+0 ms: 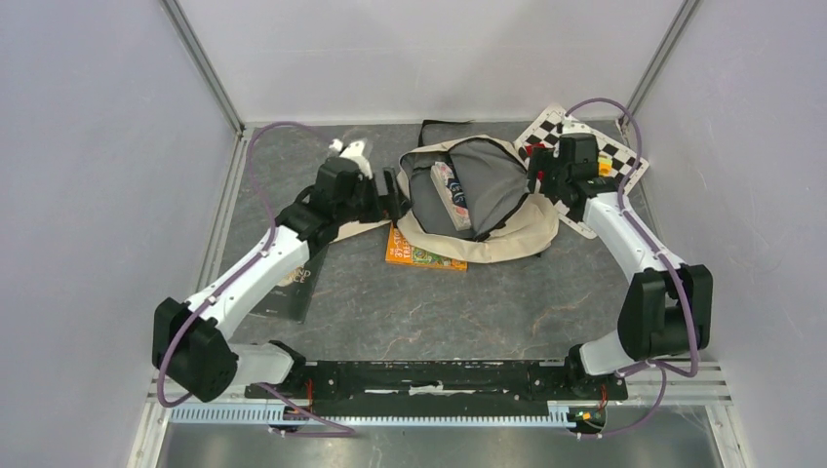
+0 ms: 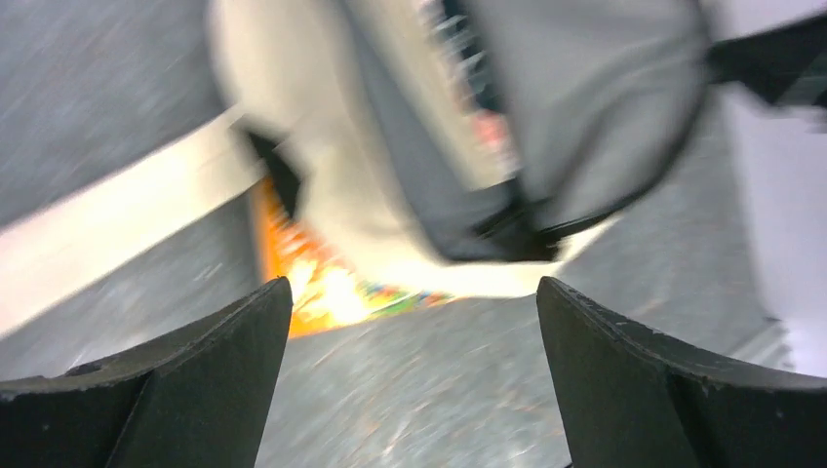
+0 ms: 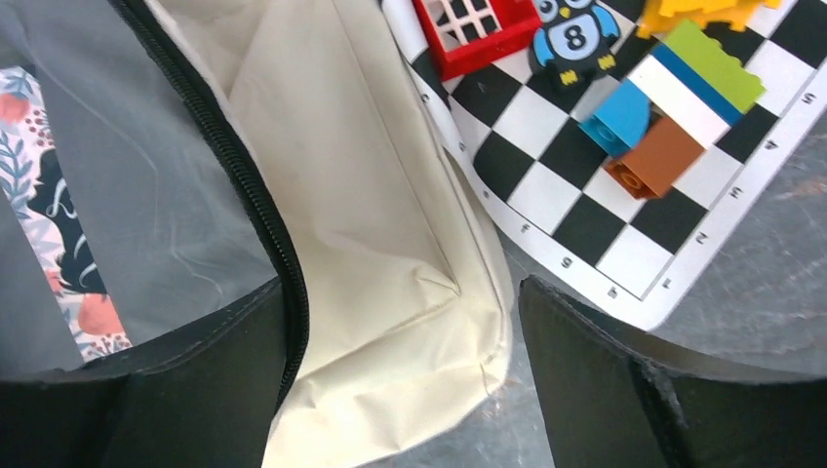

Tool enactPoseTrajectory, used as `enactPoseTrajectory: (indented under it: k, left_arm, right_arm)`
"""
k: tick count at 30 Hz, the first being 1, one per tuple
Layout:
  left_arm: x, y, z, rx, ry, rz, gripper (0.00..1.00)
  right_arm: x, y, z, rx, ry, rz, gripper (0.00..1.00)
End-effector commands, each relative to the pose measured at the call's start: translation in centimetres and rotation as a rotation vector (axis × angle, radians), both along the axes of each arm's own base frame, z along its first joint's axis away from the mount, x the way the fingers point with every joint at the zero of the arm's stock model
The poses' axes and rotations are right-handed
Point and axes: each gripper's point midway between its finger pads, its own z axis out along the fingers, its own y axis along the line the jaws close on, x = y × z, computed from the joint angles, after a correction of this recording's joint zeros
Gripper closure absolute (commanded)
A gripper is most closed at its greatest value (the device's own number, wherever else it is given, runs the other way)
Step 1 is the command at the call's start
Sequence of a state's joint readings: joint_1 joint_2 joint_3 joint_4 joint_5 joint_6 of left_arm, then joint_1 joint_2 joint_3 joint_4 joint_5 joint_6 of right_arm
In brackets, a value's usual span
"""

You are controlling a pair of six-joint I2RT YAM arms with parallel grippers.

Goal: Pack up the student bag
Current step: Place the book in the student bag, then move the book to the center of the board.

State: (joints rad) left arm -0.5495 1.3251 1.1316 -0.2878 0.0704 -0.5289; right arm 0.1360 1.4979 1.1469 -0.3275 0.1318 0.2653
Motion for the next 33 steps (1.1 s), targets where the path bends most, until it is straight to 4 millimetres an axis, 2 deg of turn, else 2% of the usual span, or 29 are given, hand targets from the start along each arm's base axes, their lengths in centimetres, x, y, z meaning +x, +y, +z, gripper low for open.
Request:
enactPoseTrajectory:
  k: [1, 4, 6, 10, 13, 16, 18, 22, 27, 33]
  left_arm:
    - [-2.7, 9.0, -8.9, 0.208, 0.23, 0.208, 0.0]
    - [-3.1, 13.5, -11.3, 0.214, 0.295, 0.355, 0.0]
    - [-2.8, 16.2, -12.1, 0.212, 0.313, 0.45, 0.0]
    - [-1.6, 24.1, -12.7, 0.233, 0.327, 0.715, 0.0]
    - [-1.4, 30.3, -13.3, 0.22, 0.336, 0.929, 0.0]
    - [-2.4, 35.3, -14.8, 0.183, 0.382, 1.095, 0.0]
    - [-3.2, 37.1, -16.2, 0.143, 0.414, 1.174, 0.0]
    - [-4.4, 39.1, -18.5, 0.104, 0.458, 1.27, 0.0]
    - [-5.0, 37.1, -20.6, 0.028, 0.533, 1.221, 0.0]
    - [-6.3, 35.4, -21.6, -0.034, 0.521, 1.21, 0.0]
  right_arm:
    - [-2.1, -0.5, 2.6, -0.025, -0.042, 0.041, 0.09]
    - [-3.6, 0.4, 3.4, 0.016, -0.074, 0.094, 0.02]
    - [-4.5, 1.5, 3.6, 0.057, -0.093, 0.146, 0.02]
    - [-6.3, 3.4, 3.0, 0.128, -0.101, 0.238, 0.02]
    - [-7.2, 3.9, 2.8, 0.142, -0.104, 0.274, 0.02]
    - [-7.6, 4.0, 2.9, 0.134, -0.108, 0.302, 0.02]
    - [-7.8, 4.1, 2.9, 0.129, -0.108, 0.312, 0.02]
    - [-8.1, 4.7, 3.1, 0.147, -0.112, 0.348, 0.02]
    - [-8.3, 5.1, 3.2, 0.167, -0.119, 0.364, 0.02]
    - [-8.5, 5.3, 3.9, 0.179, -0.139, 0.367, 0.02]
